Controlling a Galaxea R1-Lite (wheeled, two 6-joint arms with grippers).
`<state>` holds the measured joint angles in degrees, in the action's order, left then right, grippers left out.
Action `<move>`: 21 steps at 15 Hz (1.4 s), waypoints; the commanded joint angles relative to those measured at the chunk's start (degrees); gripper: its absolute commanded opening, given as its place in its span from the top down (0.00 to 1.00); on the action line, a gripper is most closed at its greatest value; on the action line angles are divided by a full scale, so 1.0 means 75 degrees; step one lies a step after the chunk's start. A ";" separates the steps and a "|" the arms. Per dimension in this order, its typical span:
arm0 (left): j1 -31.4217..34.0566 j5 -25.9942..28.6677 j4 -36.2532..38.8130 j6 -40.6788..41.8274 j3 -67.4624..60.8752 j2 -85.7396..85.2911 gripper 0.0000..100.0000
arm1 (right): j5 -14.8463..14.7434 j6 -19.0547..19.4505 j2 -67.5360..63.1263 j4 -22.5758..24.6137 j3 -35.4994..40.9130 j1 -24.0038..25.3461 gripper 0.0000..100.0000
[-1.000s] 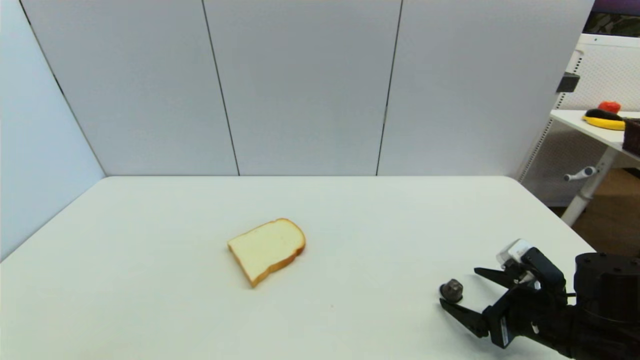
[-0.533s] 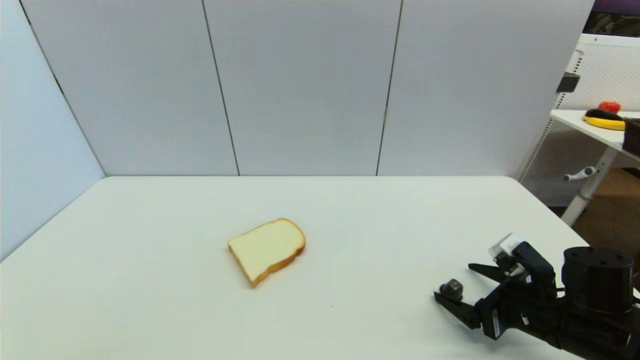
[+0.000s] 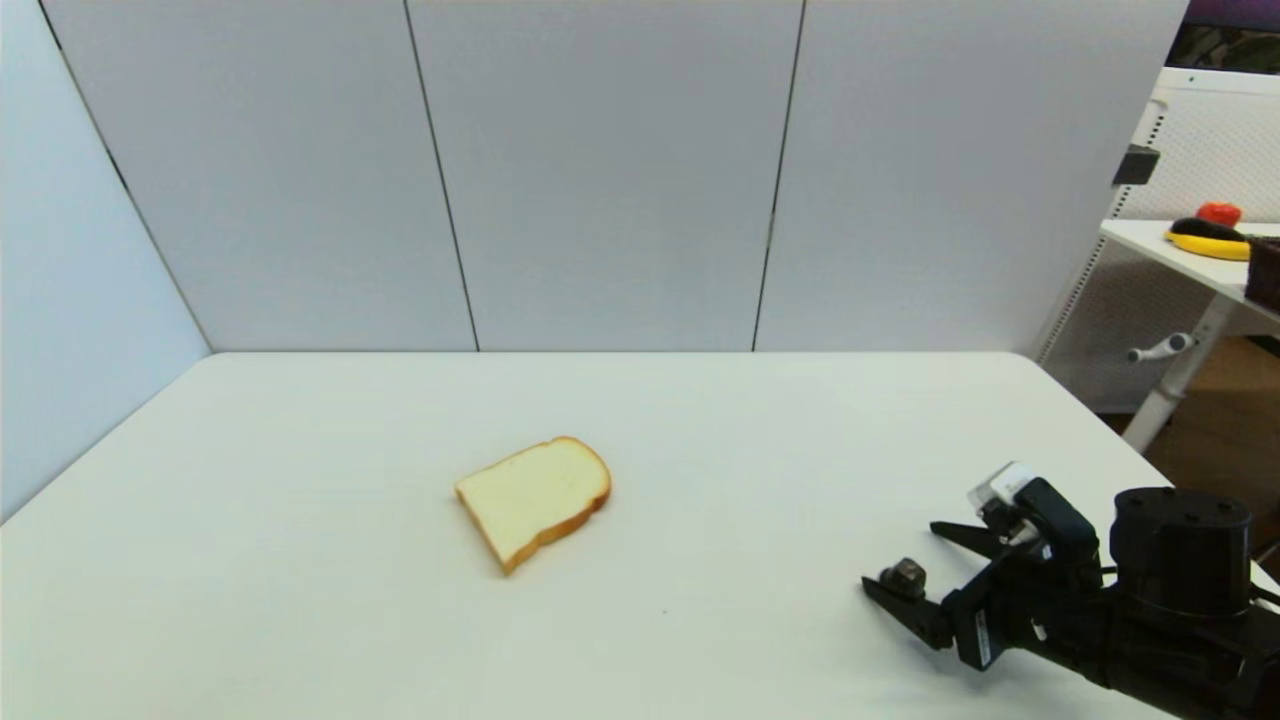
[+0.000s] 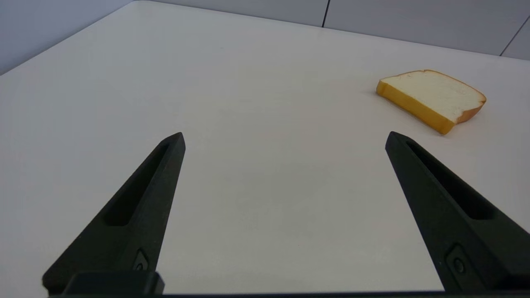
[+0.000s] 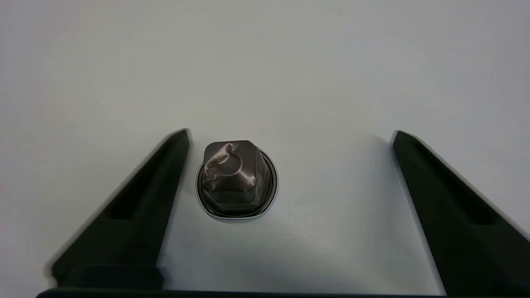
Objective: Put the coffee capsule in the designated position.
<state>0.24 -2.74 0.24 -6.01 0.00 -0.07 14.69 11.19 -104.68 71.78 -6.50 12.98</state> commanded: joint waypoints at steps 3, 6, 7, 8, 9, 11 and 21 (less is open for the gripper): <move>0.0003 0.0002 0.0003 -0.0007 0.0000 0.0010 0.00 | -0.0013 0.0020 0.0036 0.0016 0.0023 -0.0020 1.00; 0.0003 0.0002 0.0003 -0.0007 0.0000 0.0010 0.00 | -0.0013 0.0020 0.0071 0.0027 0.0034 -0.0032 1.00; 0.0003 0.0002 0.0014 -0.0007 0.0000 0.0010 0.00 | -0.0013 0.0020 0.0082 0.0016 0.0034 -0.0044 1.00; 0.0003 0.0002 0.0003 -0.0007 0.0000 0.0010 0.00 | -0.0013 0.0020 0.0094 0.0016 0.0046 -0.0044 1.00; 0.0003 0.0002 0.0014 -0.0007 0.0000 0.0010 0.00 | -0.0013 0.0020 0.0106 0.0004 0.0046 -0.0055 1.00; 0.0003 0.0002 0.0003 -0.0007 0.0000 0.0010 0.00 | -0.0013 0.0020 0.0106 0.0004 0.0046 -0.0055 1.00; 0.0003 0.0002 0.0003 -0.0007 0.0000 0.0010 0.00 | 0.0034 -0.0602 -0.0726 -0.2328 -0.4559 0.0999 1.00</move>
<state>0.24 -2.72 0.27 -6.00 0.00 -0.07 14.77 7.07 -104.50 61.96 -28.17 16.79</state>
